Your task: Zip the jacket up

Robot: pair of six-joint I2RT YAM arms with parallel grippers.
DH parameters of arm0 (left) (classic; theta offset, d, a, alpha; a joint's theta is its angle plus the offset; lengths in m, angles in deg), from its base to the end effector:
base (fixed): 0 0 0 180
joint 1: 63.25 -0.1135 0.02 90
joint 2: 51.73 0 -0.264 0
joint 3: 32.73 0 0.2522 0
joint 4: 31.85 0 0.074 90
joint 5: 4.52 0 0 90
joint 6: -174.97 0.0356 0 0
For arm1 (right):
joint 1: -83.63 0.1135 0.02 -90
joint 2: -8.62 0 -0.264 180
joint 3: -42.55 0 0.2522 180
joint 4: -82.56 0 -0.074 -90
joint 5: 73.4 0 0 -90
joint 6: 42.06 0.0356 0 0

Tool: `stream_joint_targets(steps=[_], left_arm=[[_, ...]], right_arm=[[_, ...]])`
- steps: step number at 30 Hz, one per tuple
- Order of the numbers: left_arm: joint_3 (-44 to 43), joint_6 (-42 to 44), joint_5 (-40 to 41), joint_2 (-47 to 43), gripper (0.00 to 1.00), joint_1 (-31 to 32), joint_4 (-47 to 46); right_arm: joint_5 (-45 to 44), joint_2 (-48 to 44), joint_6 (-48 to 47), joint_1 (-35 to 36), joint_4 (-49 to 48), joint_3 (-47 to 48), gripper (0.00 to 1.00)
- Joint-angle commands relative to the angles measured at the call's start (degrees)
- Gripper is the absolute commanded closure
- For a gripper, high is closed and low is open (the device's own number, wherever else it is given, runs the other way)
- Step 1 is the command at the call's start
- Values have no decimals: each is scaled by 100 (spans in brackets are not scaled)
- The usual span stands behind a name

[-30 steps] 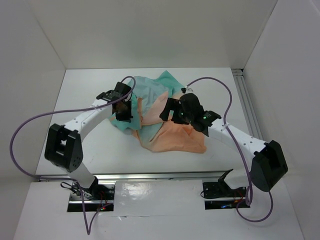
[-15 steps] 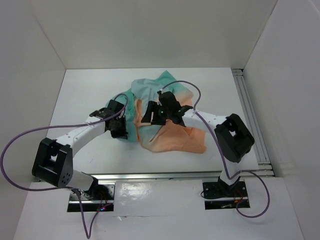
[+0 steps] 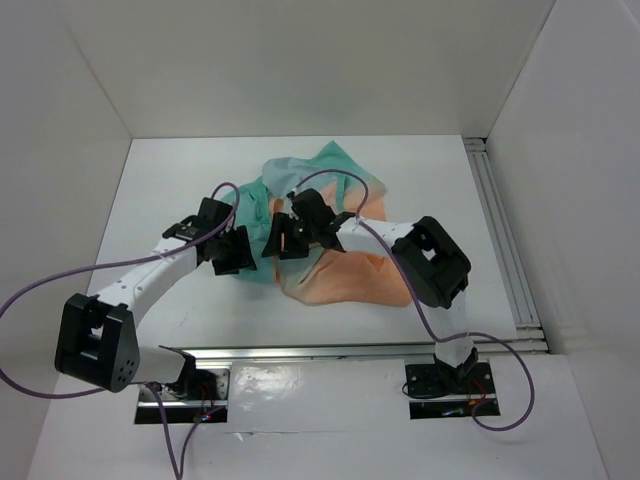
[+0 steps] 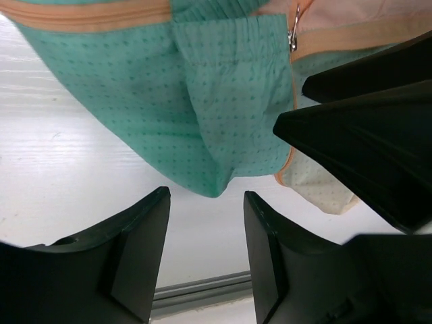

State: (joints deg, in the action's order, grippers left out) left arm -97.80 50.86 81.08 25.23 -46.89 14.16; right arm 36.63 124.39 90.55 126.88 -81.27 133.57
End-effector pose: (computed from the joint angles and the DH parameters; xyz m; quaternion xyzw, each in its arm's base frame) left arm 0.2539 -0.0774 0.2260 -0.1377 0.9505 -0.1512 0.2342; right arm 0.3158 0.3138 0.1753 -0.0772 0.8954 0.3944 0.1917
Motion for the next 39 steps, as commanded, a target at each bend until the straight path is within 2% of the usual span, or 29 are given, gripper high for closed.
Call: stream_joint_targets(steps=[1,5,9,12,13,14,16,17,23,27,31,33,37,39], left_arm=[[-309,53,-61,-349,40,-247,132],[-581,106,-113,-551,39,-554,335],[-705,168,-350,-674,37,-888,335],[-976,378,-569,-587,37,-1134,335],[-1064,439,-570,-526,37,-1135,335],[-1152,527,-570,-464,37,-1231,422],[-1398,615,-649,-349,37,-1310,475],[-1460,616,-719,-280,37,-1380,475],[-1593,677,-1272,-121,37,-1381,475],[-1356,958,-2044,-51,37,-1381,212],[-1294,1143,-2600,273,31,-1144,19],[-1495,1423,-2662,450,27,-960,298],[-1760,1714,-2407,635,26,-714,598],[-1760,1767,-2660,635,26,-512,520]], right_arm=[[430,209,-173,61,-303,308,35],[431,271,-332,184,-110,501,35],[659,-132,-253,184,-899,-69,44],[1010,-422,-463,316,-1103,-272,62],[1011,-423,-551,316,-1103,-272,62],[1011,-484,-691,403,-946,-272,75],[951,-537,-772,483,-796,-272,83],[872,-537,-833,553,-726,-272,100],[651,-949,-912,729,-690,-991,100],[520,-1380,-912,843,-865,-1633,100],[396,-1688,-912,844,-866,-2047,100],[283,-1767,-982,844,-761,-2117,100],[64,-2057,-983,896,-462,-2188,100],[-103,-2241,-1044,896,-191,-2250,100]])
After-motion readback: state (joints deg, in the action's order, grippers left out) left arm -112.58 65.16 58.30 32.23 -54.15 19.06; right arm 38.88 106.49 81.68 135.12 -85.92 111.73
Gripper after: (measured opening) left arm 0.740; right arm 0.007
